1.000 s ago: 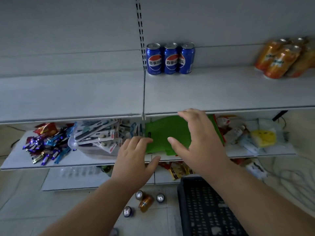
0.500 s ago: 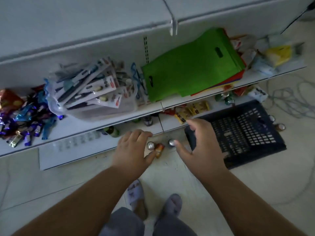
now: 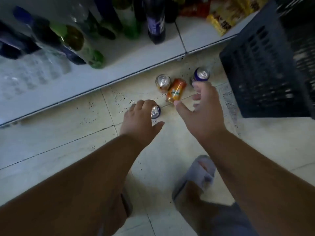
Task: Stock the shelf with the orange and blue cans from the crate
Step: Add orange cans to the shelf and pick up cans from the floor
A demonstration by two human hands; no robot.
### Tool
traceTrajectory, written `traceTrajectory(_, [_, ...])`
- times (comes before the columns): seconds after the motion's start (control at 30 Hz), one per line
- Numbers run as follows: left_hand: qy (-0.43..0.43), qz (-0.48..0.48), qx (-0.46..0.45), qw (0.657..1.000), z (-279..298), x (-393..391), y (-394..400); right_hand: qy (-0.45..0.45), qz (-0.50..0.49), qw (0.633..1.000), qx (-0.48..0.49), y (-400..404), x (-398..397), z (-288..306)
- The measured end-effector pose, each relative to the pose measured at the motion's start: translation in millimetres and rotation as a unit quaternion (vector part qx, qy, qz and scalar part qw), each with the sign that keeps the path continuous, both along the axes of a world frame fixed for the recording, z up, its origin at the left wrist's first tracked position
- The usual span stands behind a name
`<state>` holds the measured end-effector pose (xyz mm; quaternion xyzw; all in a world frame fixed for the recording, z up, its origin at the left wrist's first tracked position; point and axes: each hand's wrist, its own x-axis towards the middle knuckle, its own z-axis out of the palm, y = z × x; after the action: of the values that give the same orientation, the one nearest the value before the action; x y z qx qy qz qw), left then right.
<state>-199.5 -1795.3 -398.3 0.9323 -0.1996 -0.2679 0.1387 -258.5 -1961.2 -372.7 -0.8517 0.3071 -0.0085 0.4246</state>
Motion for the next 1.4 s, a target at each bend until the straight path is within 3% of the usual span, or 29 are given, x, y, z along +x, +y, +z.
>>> traceTrajectory(0.2, [-0.018, 0.083, -0.061, 0.995, -104, 50, -20, 0.023, 0.010, 0.998, -0.050, 3, 21, -108])
traceTrajectory(0.33, [0.052, 0.152, -0.100, 0.982, -149, 99, -49, 0.016, 0.047, 0.996, -0.072, -6, 34, -132])
traceTrajectory(0.5, [0.117, 0.117, -0.098, 0.981, -189, 130, -62, 0.023, 0.014, 0.997, -0.078, -4, 41, -130])
traceTrajectory(0.63, [0.083, 0.026, -0.048, 0.995, -216, 139, -68, 0.024, 0.000, 0.997, -0.075, 4, 35, -127])
traceTrajectory(0.87, [0.085, 0.098, -0.164, 0.978, -144, 113, -47, 0.077, -0.072, 0.994, -0.032, 6, 35, -158])
traceTrajectory(1.07, [-0.014, 0.151, -0.218, 0.964, -64, 73, -14, 0.144, -0.053, 0.984, -0.089, 13, 36, -199])
traceTrajectory(1.23, [-0.052, 0.141, -0.212, 0.966, -58, 51, -4, 0.268, -0.165, 0.949, -0.018, 5, 74, -226])
traceTrajectory(1.4, [-0.062, 0.161, -0.209, 0.962, -62, 51, -3, 0.304, -0.192, 0.933, 0.019, -2, 90, -240])
